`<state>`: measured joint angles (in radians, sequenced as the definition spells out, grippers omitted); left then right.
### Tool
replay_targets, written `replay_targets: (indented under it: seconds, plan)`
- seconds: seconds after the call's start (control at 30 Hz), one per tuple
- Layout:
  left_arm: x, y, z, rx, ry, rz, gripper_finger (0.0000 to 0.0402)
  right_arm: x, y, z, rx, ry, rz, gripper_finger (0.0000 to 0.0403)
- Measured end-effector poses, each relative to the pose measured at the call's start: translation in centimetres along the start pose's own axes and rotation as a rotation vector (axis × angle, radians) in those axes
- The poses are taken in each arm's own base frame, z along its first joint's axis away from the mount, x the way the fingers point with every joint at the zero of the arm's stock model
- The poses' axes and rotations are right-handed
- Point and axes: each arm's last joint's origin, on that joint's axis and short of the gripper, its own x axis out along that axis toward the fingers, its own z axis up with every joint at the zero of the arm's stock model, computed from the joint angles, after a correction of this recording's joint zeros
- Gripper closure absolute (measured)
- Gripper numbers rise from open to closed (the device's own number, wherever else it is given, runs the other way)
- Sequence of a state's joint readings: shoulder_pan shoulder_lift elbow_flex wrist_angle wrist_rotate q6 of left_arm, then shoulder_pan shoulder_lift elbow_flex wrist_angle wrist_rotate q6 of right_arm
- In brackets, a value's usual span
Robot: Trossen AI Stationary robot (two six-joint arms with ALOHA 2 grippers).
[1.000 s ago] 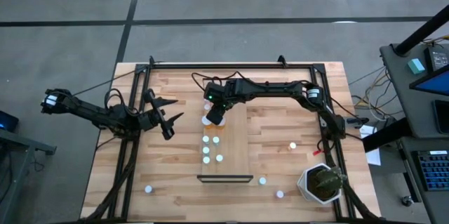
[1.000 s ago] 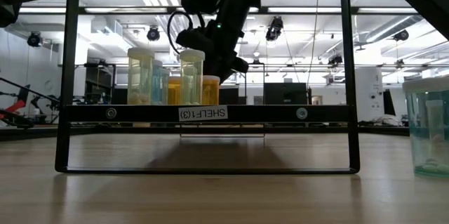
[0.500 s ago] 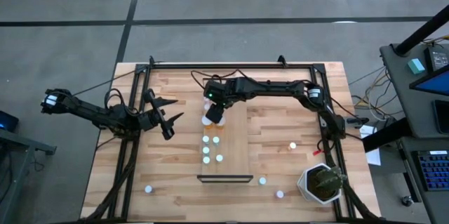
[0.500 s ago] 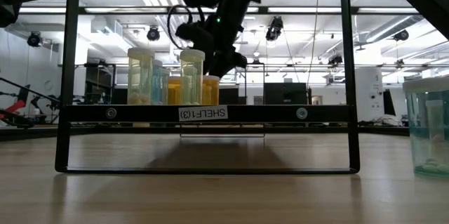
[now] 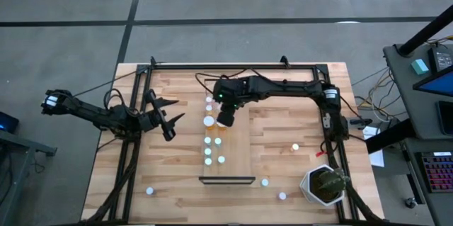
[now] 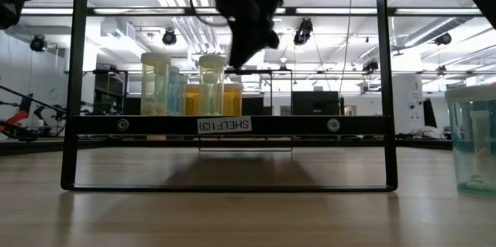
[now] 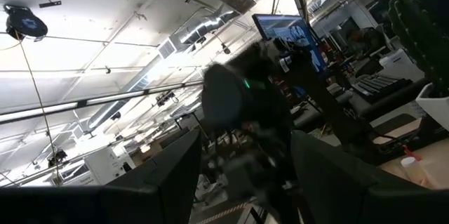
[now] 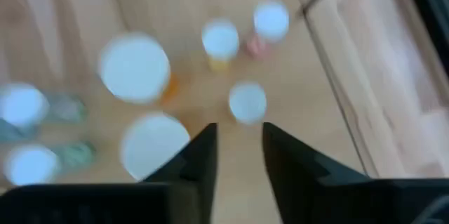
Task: Pick and place medicine bottles onto shelf by color
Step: Put the yellow pill bottle aligned with the other yellow pill bottles on the shelf
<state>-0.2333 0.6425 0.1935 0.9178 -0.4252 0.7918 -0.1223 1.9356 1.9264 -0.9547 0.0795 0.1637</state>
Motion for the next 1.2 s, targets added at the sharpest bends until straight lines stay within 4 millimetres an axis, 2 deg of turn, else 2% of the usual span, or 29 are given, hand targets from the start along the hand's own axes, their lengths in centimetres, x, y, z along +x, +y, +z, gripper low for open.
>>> replay_targets:
  seconds: [0.13,0.2,0.3,0.43,0.57,0.9,1.2]
  plan:
    - [0.0,-0.1,0.0,0.001,0.002,-0.003,0.0197,0.4,-0.2,-1.7,-0.008,0.026,-0.005,0.0376]
    - [0.0,-0.1,0.0,0.001,0.002,-0.003,0.0197,0.2,-0.3,-2.0,-0.005,-0.043,-0.002,0.0388]
    - [0.1,-0.1,0.0,0.002,0.003,-0.005,0.0197,1.1,-0.6,-2.7,-0.004,-0.121,-0.006,0.039]
    - [0.2,-0.1,0.0,0.0,0.0,-0.001,0.0197,3.0,-1.9,-4.0,0.012,-0.149,-0.021,0.0392]
    - [0.2,-0.2,0.0,0.001,0.001,-0.002,0.0197,3.9,-2.6,-4.3,0.029,-0.209,-0.024,0.0394]
    - [0.3,-0.4,-0.2,0.012,0.01,-0.011,0.0197,5.2,-2.9,-4.9,0.036,-0.292,-0.02,0.0394]
    - [0.3,-0.4,-0.1,0.013,0.009,-0.01,0.0197,5.3,-3.5,-4.7,0.041,-0.315,-0.026,0.0394]
